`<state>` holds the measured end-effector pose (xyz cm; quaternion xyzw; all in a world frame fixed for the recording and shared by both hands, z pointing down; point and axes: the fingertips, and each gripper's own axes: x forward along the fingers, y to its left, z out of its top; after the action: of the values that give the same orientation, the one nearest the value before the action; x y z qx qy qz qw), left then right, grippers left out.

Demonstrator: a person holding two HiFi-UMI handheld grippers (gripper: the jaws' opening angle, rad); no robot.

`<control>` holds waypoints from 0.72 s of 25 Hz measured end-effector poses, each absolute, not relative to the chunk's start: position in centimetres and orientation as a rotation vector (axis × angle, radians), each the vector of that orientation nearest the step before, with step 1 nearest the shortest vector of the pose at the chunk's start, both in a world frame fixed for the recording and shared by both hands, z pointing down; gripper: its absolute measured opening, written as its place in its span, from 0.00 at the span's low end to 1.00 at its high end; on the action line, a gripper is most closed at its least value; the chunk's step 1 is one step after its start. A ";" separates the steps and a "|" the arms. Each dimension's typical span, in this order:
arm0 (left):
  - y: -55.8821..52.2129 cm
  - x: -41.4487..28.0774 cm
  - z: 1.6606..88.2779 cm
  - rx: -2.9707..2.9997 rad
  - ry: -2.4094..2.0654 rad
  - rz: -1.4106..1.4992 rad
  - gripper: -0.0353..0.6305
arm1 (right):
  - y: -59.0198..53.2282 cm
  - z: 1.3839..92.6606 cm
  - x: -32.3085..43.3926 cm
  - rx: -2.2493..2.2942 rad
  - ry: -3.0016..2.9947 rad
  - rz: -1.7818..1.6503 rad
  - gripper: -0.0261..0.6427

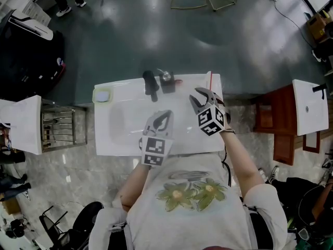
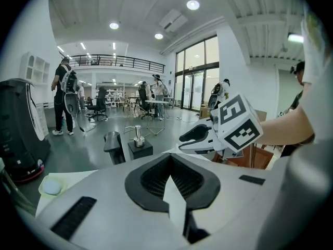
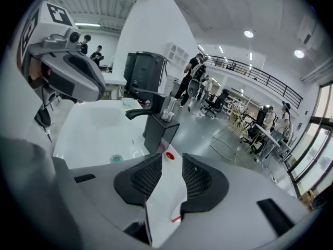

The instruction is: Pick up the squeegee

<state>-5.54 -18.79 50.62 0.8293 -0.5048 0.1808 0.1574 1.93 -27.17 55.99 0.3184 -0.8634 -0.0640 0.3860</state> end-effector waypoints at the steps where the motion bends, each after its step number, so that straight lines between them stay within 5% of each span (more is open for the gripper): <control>1: -18.9 -5.5 50.7 2.371 -1.444 0.518 0.07 | -27.4 56.2 2.0 0.809 -2.197 -0.163 0.18; 18: -19.9 -4.6 52.6 2.339 -1.408 0.553 0.07 | -29.9 59.8 2.9 0.706 -2.103 -0.218 0.20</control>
<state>-4.55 -19.85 52.56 0.8264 -0.4975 0.1953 0.1773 2.90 -29.93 59.79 0.2842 -0.8470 -0.0879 0.4405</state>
